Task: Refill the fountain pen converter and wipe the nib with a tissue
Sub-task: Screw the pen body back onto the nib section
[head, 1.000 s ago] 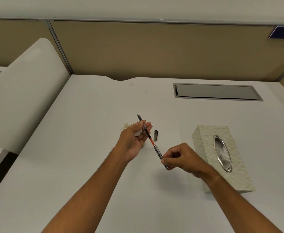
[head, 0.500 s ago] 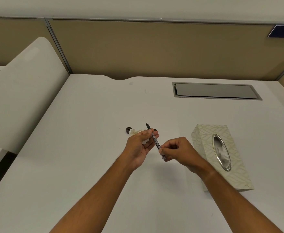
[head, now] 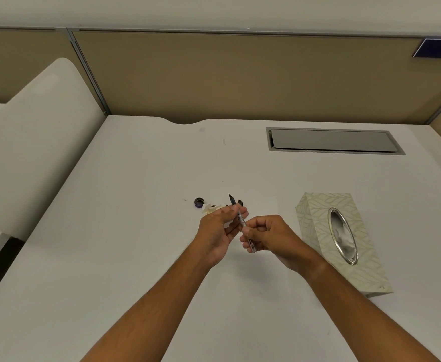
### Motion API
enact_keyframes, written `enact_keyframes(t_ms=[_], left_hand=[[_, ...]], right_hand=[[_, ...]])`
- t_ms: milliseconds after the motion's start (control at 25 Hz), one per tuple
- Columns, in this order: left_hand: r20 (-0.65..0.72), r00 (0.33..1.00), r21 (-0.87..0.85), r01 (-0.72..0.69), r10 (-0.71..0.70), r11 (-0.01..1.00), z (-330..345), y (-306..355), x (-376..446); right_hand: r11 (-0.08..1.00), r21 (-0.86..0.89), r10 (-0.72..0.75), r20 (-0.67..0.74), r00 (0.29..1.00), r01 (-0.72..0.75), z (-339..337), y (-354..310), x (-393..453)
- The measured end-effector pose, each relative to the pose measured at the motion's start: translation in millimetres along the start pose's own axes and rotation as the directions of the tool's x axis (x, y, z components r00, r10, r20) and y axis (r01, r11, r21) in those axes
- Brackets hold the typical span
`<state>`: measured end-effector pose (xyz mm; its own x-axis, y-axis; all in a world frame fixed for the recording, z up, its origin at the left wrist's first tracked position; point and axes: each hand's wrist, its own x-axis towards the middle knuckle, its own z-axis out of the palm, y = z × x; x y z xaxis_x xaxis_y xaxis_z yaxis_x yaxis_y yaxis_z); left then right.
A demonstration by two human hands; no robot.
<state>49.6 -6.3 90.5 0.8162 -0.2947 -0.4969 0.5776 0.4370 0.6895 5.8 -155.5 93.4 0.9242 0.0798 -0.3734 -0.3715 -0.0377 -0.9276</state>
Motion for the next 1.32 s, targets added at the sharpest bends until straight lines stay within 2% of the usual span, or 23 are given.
enact_keyframes(t_ms=[120, 360, 520, 800, 1000, 1200, 1320], left_hand=[[-0.009, 1.000, 0.005, -0.014, 0.014, 1.000, 0.4, -1.0, 0.2], [-0.028, 1.000, -0.012, 0.002, -0.002, 1.000, -0.7, -4.1, 2.2], [-0.013, 1.000, 0.009, 0.022, -0.022, 1.000, 1.3, -4.8, 1.3], [-0.028, 0.999, -0.008, 0.018, -0.018, 1.000, 1.4, -3.9, 1.5], [-0.005, 1.000, 0.020, 0.019, -0.019, 1.000, 3.6, -4.2, 1.2], [-0.013, 1.000, 0.023, 0.013, -0.013, 1.000, 2.9, -3.6, 2.9], [0.012, 1.000, 0.020, 0.014, -0.014, 1.000, 4.1, -4.5, 2.4]], right_hand=[[0.997, 0.025, 0.069, 0.063, 0.996, -0.071, -1.8, -2.4, -0.7], [0.999, 0.021, 0.051, -0.043, 0.998, -0.050, -0.1, -1.9, 1.9], [0.995, 0.042, 0.090, 0.024, 0.996, -0.091, 2.3, -3.7, 2.1], [0.999, -0.046, 0.008, -0.116, 0.993, -0.014, 2.9, -3.3, 4.6], [1.000, -0.025, 0.008, -0.058, 0.998, -0.009, 5.1, -3.5, 3.3], [0.998, -0.047, -0.036, -0.134, 0.990, 0.030, 2.8, -2.9, 3.2], [0.998, -0.054, -0.026, -0.109, 0.994, 0.020, 1.7, -3.2, 4.1]])
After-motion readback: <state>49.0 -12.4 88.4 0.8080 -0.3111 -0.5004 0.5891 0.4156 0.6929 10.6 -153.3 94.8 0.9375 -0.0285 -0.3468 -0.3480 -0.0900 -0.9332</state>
